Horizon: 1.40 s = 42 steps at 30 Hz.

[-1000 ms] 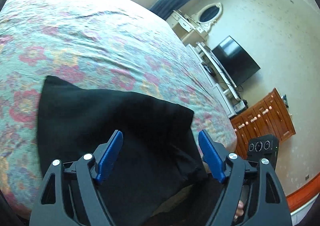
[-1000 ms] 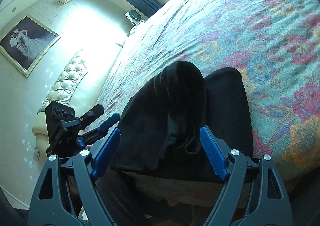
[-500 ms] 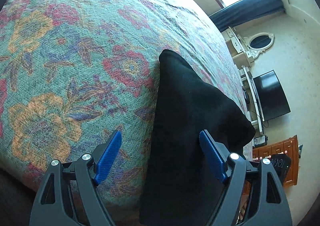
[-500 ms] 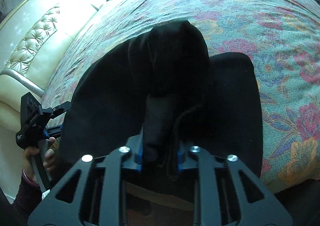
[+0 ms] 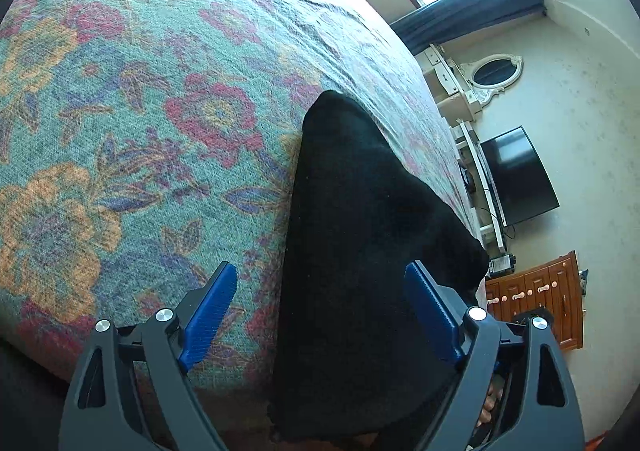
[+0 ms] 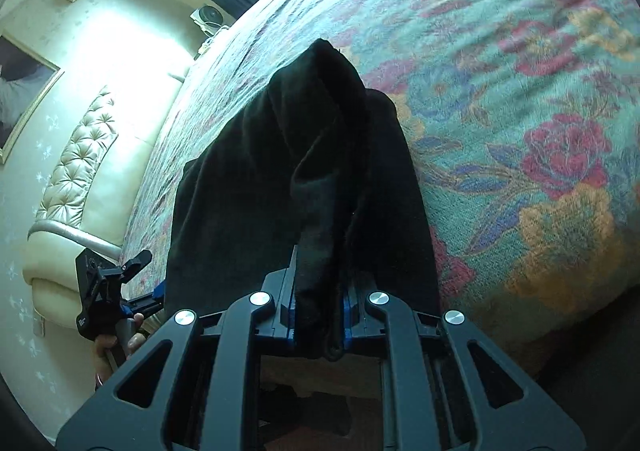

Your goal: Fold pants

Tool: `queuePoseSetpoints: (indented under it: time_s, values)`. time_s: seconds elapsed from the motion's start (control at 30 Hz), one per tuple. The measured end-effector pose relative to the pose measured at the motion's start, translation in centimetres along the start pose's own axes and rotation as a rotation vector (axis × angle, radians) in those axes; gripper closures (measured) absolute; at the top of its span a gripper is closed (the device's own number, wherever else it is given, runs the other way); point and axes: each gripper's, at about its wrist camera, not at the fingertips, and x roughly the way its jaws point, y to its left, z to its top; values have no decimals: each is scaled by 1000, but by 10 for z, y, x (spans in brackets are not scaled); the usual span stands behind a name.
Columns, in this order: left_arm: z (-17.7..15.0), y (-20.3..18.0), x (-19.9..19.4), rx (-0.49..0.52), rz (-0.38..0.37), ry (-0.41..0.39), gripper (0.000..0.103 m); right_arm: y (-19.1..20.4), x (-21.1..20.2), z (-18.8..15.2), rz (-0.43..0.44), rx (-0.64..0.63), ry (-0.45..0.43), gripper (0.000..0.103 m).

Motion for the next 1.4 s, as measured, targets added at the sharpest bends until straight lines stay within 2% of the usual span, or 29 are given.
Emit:
queuePoseSetpoints:
  time_s: [0.1,0.2,0.3,0.4,0.43,0.5,0.57,0.73,0.77,0.87,0.97,1.07,1.17,1.2,1.27,1.33,1.4]
  values:
    - [-8,-1,6,-10,-18,32,18,-4,0,2,27,20,0,86]
    - [-13,2,3,-27,-36,48,18,-7,-13,3,14,18,-27,80]
    - [-19,15,-2,-91,-78,52,18,-13,-25,-1,2,30,-54,72]
    - [-24,27,-6,-162,-133,59,18,-28,-33,-7,1,80,-75,49]
    - [-26,31,-7,-186,-153,63,18,-32,-35,-9,-27,93,-83,31]
    - [-33,37,-8,-220,-183,71,18,-40,-36,-12,-40,104,-96,29]
    - [-38,44,-10,-228,-203,77,18,-52,-35,-17,15,157,-86,23]
    - [-40,57,-12,-289,-264,52,15,-80,-15,-31,293,351,-26,20]
    - [-40,61,-13,-311,-281,52,15,-83,-13,-33,330,376,-28,16]
    - [-45,70,-12,-372,-326,58,15,-86,-12,-35,382,406,-52,12]
    - [-49,69,-11,-388,-328,64,15,-84,-12,-33,370,383,-48,11]
    - [-53,62,-10,-348,-302,77,15,-78,-10,-32,321,344,-27,11]
    - [-47,56,-8,-312,-275,70,15,-76,-1,-33,288,364,-11,11]
    - [-46,54,-9,-305,-271,71,15,-78,1,-35,292,387,-12,15]
    - [-42,44,-7,-292,-249,72,17,-80,3,-37,270,406,-14,43]
    - [-44,32,-9,-244,-169,76,39,-77,0,-37,242,375,-13,55]
    - [-44,26,-8,-214,-145,77,45,-77,-6,-38,261,384,-22,62]
